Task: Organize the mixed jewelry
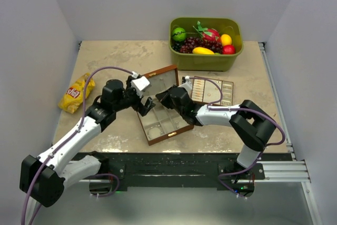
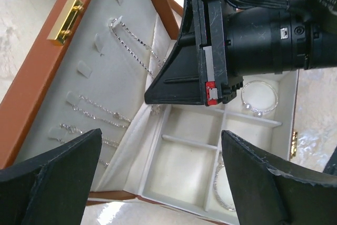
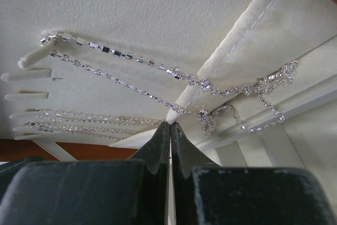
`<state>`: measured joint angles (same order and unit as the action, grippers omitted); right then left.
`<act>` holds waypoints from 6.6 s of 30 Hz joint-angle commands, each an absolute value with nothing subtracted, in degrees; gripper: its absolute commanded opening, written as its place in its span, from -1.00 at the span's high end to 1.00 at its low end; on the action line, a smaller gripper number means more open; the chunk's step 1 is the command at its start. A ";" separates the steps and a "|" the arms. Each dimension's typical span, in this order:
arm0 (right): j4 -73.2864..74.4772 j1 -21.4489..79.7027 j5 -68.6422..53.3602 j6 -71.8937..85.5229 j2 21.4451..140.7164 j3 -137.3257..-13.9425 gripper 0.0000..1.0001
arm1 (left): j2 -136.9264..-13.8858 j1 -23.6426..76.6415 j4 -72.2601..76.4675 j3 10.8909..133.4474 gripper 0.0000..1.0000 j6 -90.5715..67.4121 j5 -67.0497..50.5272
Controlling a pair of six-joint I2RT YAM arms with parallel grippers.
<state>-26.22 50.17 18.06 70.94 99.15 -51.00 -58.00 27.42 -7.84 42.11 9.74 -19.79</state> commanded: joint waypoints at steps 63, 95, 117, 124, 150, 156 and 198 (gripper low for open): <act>-40.60 48.34 14.50 66.27 93.43 -45.97 1.00 | -74.88 32.34 0.09 37.79 -0.47 24.09 -9.93; -19.79 44.82 20.48 52.75 79.18 -42.44 0.35 | -77.25 32.26 -5.01 39.11 0.71 21.80 -15.91; -17.75 44.74 9.23 35.34 94.04 -53.44 -0.09 | -78.05 31.99 -5.01 39.64 1.00 22.94 -17.67; -17.49 44.74 10.37 30.94 96.06 -55.11 -0.14 | -77.61 31.91 -5.19 39.81 1.00 23.47 -18.63; -26.98 44.74 6.07 27.69 97.39 -51.86 0.69 | -72.60 30.67 -0.88 36.39 1.00 24.79 -23.47; -28.56 44.74 2.55 27.77 93.96 -51.24 0.90 | -73.12 30.50 -0.88 36.74 1.00 24.52 -22.85; -40.26 43.86 0.69 37.44 95.10 -46.15 0.95 | -72.69 30.50 -1.41 37.88 1.00 25.75 -27.33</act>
<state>-39.92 43.92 -0.99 39.38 94.43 -48.29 -73.82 29.69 -0.05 37.28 26.20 -21.23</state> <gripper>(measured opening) 0.077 0.054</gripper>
